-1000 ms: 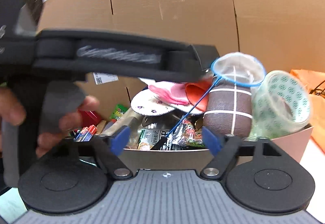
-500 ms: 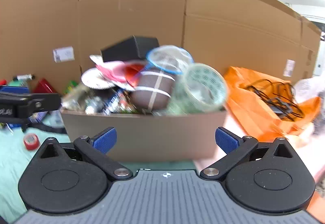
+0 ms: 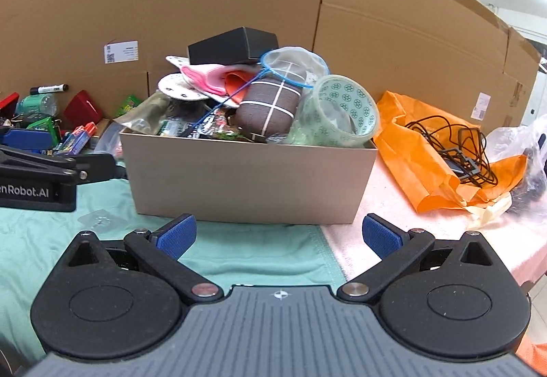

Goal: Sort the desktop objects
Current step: 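Withdraw both open grippers from the box back over the table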

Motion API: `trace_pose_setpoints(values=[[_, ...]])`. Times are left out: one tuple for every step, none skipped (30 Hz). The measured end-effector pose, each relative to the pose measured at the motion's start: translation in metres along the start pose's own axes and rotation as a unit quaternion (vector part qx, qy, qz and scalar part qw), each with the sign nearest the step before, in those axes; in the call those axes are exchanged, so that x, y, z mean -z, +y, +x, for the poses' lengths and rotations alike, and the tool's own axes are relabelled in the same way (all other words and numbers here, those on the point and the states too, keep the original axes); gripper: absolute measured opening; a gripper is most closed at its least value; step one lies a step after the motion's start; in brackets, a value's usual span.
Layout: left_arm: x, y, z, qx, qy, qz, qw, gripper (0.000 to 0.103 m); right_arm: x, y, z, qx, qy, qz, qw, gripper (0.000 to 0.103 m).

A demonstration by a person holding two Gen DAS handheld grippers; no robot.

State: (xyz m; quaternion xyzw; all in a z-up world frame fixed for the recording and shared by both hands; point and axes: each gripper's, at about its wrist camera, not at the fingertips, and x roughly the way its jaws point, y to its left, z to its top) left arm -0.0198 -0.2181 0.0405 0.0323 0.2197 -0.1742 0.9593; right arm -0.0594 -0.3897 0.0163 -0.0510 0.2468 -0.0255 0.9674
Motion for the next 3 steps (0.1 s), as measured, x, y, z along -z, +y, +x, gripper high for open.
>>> trace_pose_setpoints(values=[[0.0002, -0.0006, 0.0018, -0.004, 0.007, -0.004, 1.0, 0.103, -0.0003, 0.001, -0.0009, -0.001, -0.001, 0.001, 1.0, 0.103], [0.0008, -0.0013, 0.0031, -0.007, 0.01, -0.006, 0.9999, 0.103, -0.0005, 0.0022, -0.0019, -0.001, -0.002, 0.001, 1.0, 0.103], [0.0015, -0.0017, 0.0043, -0.009, 0.013, -0.008, 0.9998, 0.103, -0.0008, 0.0035, -0.0027, -0.002, -0.003, 0.002, 1.0, 0.103]])
